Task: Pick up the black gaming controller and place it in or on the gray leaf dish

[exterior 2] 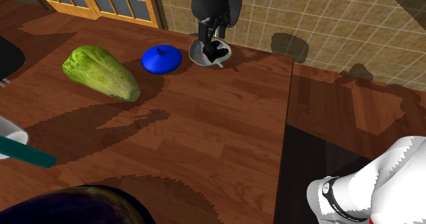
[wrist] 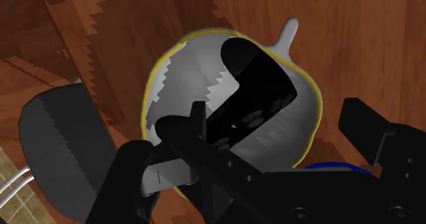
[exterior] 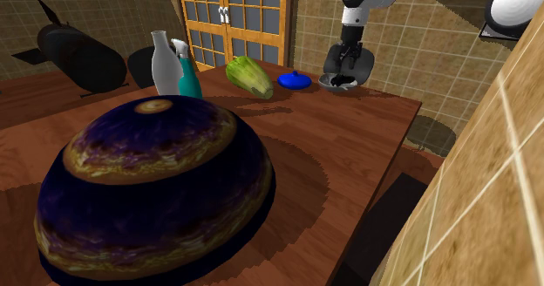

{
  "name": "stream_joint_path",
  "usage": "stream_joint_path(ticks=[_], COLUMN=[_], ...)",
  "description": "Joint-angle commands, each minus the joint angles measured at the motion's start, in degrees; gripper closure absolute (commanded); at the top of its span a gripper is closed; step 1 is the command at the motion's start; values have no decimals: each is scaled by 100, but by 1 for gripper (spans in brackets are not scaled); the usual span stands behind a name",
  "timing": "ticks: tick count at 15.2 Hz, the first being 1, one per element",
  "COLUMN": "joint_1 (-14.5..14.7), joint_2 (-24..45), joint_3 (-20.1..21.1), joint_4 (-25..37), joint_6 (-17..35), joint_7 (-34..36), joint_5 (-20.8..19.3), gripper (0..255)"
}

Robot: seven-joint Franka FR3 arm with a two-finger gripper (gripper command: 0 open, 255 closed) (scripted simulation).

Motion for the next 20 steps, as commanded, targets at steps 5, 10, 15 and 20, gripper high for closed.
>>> stream_joint_path(ticks=[5,10,15,20], joint_1=[-1,4,4,4], joint_2=[-42,-42,-41,-40], joint_3=[8,11,11,11], joint_4=[-531,-651,-649,-648], joint_6=[421,542,540,540], joint_7=[-34,-37,-36,-36], joint_5=[60,62,62,62], gripper=[0,0,255,255])
